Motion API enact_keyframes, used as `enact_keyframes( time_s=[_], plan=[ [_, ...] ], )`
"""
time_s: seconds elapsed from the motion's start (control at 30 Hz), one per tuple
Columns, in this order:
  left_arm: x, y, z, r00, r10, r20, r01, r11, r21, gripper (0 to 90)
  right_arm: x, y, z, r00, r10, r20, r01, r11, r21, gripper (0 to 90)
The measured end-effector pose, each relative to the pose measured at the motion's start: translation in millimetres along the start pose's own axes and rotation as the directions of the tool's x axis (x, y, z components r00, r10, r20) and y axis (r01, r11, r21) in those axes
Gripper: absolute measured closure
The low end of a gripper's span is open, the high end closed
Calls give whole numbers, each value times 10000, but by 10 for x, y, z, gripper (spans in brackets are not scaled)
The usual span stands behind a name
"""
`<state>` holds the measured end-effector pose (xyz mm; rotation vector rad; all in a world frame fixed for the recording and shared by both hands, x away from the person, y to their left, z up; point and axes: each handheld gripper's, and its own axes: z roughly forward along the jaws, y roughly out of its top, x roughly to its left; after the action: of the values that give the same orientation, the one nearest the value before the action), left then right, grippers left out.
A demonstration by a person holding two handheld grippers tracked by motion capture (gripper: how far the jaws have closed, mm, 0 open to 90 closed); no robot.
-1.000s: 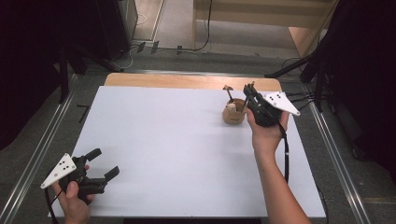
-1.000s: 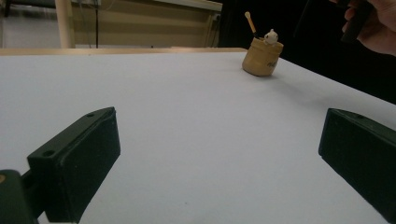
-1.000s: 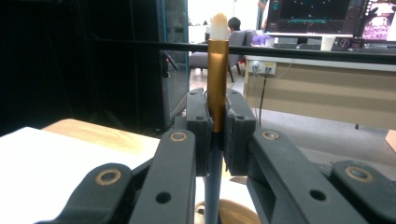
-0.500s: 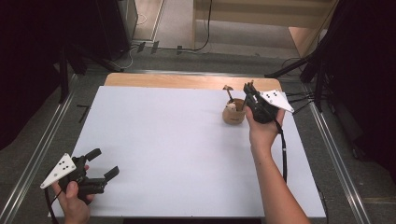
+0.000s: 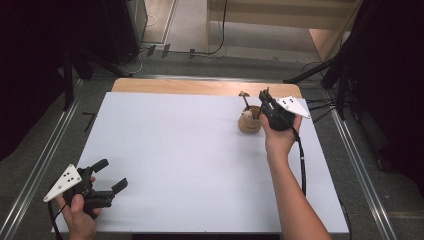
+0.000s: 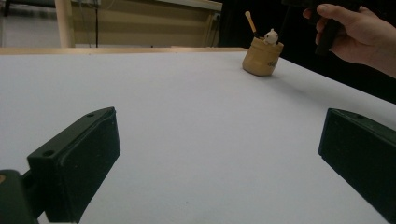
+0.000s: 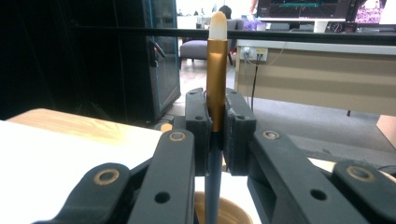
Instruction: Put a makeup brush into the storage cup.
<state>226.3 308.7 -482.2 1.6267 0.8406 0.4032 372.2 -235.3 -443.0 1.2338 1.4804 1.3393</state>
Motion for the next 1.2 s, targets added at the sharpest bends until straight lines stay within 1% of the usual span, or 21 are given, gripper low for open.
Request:
enact_keyframes(
  time_s=[0.17, 0.27, 0.4, 0.67, 0.73, 0.8, 0.9, 0.97, 1.0, 1.03, 1.13, 1.2],
  plan=[
    [6, 0, -4, 10000, 10, 3, -10, 10000, 0, 0, -10, -53, 50, 10000, -76, 33, 75, 9996, 281, 840],
    [6, 0, -4, 10000, -9, -9, 9, 10000, -16, 0, -27, -91, 76, 9999, 95, 74, -98, 9988, 480, 840],
    [8, -1, -5, 10000, -12, -9, 12, 10000, -5, 0, -42, -139, 106, 9998, 169, 109, -177, 9971, 740, 838],
    [10, 1, -10, 10000, -18, -27, 18, 10000, -14, 0, -68, -194, 127, 9997, 239, 47, -243, 9924, 1204, 835],
    [9, 1, -9, 10000, -13, -19, 13, 10000, -12, 0, -70, -201, 124, 9998, 206, 34, -209, 9918, 1258, 819],
    [8, 1, -8, 10000, 2, -20, -2, 10000, -14, 0, -71, -201, 121, 9998, 199, 20, -200, 9915, 1286, 786],
    [7, 1, -7, 10000, 14, -15, -14, 10000, -5, 0, -65, -192, 109, 9999, 108, 18, -110, 9908, 1349, 699],
    [7, 1, -8, 10000, 8, -20, -8, 10000, -6, 0, -66, -200, 81, 9997, 235, 2, -234, 9929, 1167, 655],
    [8, 0, -8, 10000, 2, -15, -2, 10000, -15, 0, -70, -202, 68, 9993, 372, -27, -367, 9929, 1131, 619],
    [7, 0, -8, 10000, 0, -14, 0, 10000, -16, 0, -74, -203, 52, 9990, 442, -12, -437, 9920, 1181, 596],
    [5, 1, -5, 10000, 23, 1, -23, 10000, -5, 0, -91, -211, 0, 9993, 373, 88, -381, 9922, 1190, 528],
    [2, 1, -2, 10000, 31, 1, -31, 10000, 9, 0, -97, -204, -41, 9993, 359, 56, -364, 9903, 1342, 468]
  ],
)
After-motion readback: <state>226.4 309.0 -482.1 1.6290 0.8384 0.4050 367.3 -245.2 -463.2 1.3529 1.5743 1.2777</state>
